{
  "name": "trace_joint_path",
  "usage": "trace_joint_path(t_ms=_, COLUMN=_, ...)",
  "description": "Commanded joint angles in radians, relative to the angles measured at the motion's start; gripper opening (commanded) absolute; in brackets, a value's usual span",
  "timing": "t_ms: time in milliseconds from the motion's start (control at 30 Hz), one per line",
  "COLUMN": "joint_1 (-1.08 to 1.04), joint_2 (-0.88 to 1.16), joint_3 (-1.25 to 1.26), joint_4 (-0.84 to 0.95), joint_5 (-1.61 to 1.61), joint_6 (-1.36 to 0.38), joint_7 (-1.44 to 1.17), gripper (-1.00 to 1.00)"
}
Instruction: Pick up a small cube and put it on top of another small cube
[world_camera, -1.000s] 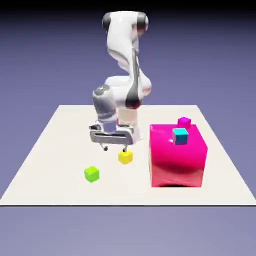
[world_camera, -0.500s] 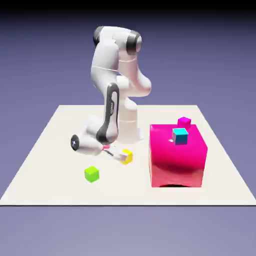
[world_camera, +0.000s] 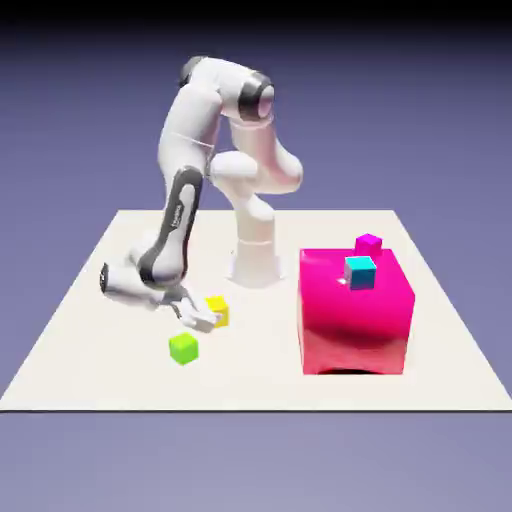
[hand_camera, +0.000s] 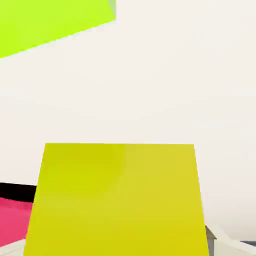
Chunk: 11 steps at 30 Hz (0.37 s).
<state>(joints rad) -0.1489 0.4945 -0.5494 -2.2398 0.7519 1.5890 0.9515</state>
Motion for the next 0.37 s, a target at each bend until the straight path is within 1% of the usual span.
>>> trace_joint_path(t_ms=0, joint_1=-0.002, joint_2=0.018, joint_3=-0.036, joint_4=0.036, joint_5=0.036, joint_6=-0.030, joint_7=0.016, gripper=-1.00)
trace_joint_path(t_ms=100, joint_1=-0.009, joint_2=0.068, joint_3=-0.137, joint_4=0.136, joint_5=0.143, joint_6=-0.112, joint_7=0.061, gripper=-1.00)
trace_joint_path(t_ms=133, joint_1=-0.009, joint_2=0.068, joint_3=-0.137, joint_4=0.136, joint_5=0.143, joint_6=-0.112, joint_7=0.061, gripper=-1.00)
trace_joint_path(t_ms=200, joint_1=0.029, joint_2=0.106, joint_3=-0.089, joint_4=0.068, joint_5=0.218, joint_6=-0.025, joint_7=0.020, gripper=-1.00)
trace_joint_path(t_ms=233, joint_1=0.035, joint_2=0.112, joint_3=-0.082, joint_4=0.058, joint_5=0.229, joint_6=-0.012, joint_7=0.014, gripper=-1.00)
trace_joint_path(t_ms=267, joint_1=0.035, joint_2=0.112, joint_3=-0.082, joint_4=0.058, joint_5=0.229, joint_6=-0.012, joint_7=0.014, gripper=1.00)
trace_joint_path(t_ms=300, joint_1=0.035, joint_2=0.112, joint_3=-0.082, joint_4=0.058, joint_5=0.229, joint_6=-0.012, joint_7=0.014, gripper=1.00)
trace_joint_path(t_ms=333, joint_1=0.016, joint_2=0.093, joint_3=-0.106, joint_4=0.092, joint_5=0.192, joint_6=-0.056, joint_7=0.034, gripper=1.00)
